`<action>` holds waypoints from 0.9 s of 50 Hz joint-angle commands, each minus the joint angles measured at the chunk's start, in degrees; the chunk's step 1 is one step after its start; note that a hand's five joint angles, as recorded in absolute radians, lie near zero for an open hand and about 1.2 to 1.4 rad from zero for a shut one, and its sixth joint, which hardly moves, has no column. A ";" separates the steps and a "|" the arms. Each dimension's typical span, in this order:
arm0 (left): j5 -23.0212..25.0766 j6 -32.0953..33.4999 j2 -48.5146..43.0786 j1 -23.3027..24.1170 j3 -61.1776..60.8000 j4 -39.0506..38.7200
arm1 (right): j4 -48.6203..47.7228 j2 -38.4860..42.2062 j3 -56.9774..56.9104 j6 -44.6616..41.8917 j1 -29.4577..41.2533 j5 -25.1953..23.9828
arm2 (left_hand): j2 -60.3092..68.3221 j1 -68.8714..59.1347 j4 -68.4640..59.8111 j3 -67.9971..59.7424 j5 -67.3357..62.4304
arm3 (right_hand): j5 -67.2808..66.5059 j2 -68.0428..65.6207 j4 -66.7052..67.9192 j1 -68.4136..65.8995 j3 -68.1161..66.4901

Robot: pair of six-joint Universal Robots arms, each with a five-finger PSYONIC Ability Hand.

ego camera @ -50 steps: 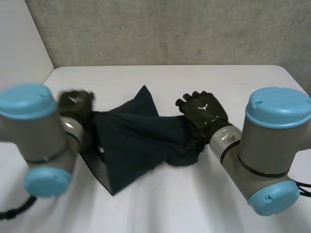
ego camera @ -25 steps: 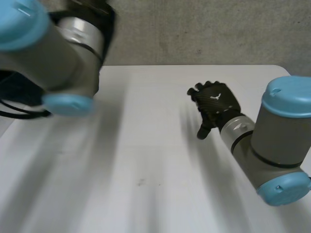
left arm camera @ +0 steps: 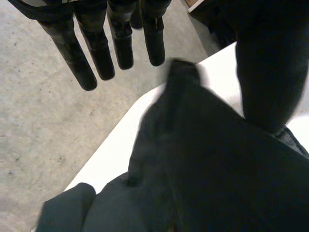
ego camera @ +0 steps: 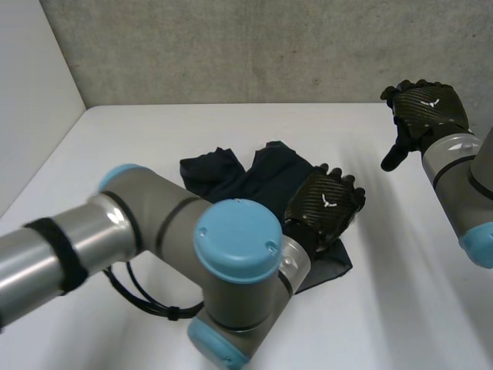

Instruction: Fold the shorts.

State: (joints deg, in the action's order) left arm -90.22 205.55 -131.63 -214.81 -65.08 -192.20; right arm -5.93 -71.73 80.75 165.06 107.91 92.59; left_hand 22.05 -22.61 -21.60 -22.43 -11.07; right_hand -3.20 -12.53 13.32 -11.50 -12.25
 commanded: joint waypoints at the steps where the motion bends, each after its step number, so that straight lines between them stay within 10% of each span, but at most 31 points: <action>1: -0.04 -0.67 14.37 -2.89 -7.51 1.74 | 1.97 0.10 -0.59 -0.26 0.28 -1.88 | -2.92 3.48 2.47 3.30 1.94 | 3.20 2.53 -3.32 1.50 2.25; 22: -0.22 -5.86 26.87 -18.18 -15.52 1.65 | 19.82 3.35 0.11 0.26 2.48 -11.03 | -5.78 6.34 5.33 6.16 4.80 | 3.20 2.53 -3.32 1.50 2.25; 26: -0.22 -5.86 24.06 -20.47 -16.40 1.74 | 17.01 6.94 0.29 -0.53 3.62 -10.59 | -5.78 6.34 5.33 6.16 4.80 | -23.03 -23.71 22.91 -24.74 -23.99; 29: -0.39 -5.86 22.56 -21.35 -17.19 1.74 | 12.88 9.76 -0.68 -0.79 3.71 -10.32 | -5.78 6.34 5.33 6.16 4.80 | -66.69 -67.37 66.58 -68.40 -67.65; 45: -0.04 -5.86 22.39 -24.34 -21.41 1.30 | -5.40 28.65 -27.74 -19.94 -1.56 1.37 | -6.95 7.52 6.50 7.33 5.98 | -66.80 -67.47 66.68 -68.50 -67.75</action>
State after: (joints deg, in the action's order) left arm -90.32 199.67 -109.36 -238.79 -86.06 -190.74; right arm -6.53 -51.52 64.41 154.85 110.06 89.61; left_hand 16.79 -17.62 -16.86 -17.45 -5.93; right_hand -55.08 -65.85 68.06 -55.21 -67.46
